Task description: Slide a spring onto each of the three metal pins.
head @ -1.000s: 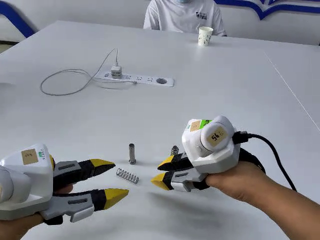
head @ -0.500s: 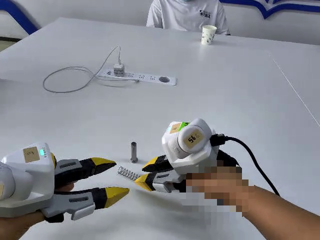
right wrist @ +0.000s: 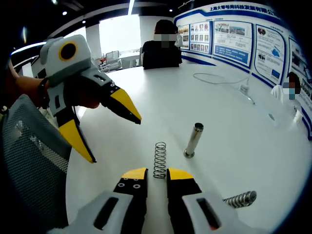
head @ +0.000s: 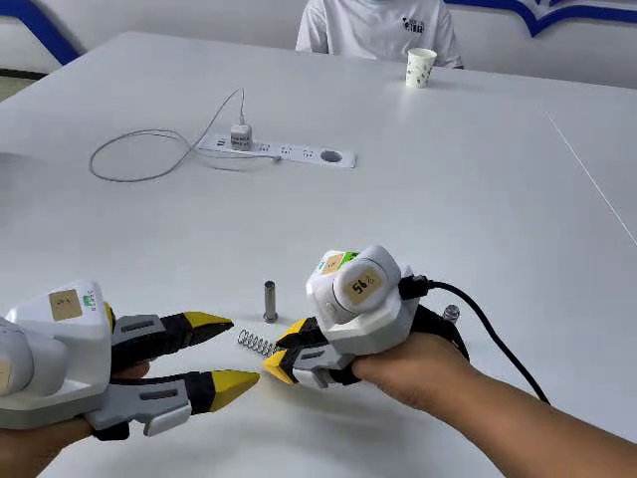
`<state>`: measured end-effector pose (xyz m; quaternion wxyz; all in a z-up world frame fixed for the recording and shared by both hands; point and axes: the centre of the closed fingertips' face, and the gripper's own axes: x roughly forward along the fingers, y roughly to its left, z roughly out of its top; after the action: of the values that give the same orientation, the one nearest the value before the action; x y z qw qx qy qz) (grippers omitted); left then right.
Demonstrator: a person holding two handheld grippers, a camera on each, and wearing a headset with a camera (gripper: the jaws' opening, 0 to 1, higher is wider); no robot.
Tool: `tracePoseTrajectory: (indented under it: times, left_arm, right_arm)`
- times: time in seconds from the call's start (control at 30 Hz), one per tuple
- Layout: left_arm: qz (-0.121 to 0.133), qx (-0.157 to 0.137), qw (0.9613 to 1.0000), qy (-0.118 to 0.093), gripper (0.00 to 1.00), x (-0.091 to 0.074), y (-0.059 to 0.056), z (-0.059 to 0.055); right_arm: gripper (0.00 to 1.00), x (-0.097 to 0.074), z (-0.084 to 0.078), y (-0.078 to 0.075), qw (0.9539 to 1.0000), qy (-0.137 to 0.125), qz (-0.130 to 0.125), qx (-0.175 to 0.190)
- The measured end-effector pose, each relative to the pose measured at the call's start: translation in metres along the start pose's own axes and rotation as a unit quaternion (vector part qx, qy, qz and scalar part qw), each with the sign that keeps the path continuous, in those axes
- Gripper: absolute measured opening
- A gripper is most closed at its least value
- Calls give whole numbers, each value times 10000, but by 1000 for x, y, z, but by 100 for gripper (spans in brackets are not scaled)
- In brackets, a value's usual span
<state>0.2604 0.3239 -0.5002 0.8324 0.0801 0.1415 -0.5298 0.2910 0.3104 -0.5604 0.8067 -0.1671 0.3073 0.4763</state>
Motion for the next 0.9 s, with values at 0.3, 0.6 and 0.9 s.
tracePoseTrajectory:
  times: [0.3,0.6,0.9]
  left_arm:
    - [3,11,10000,1,39,0,-1,1]
    - [5,25,10000,46,39,0,0,-1]
    - [-71,97,9999,121,39,2,-2,-3]
  right_arm:
    - [15,3,-3,-2,10000,20,-40,56]
    - [11,-2,-1,-2,10000,6,-22,14]
    - [11,-20,-1,1,9999,71,62,-105]
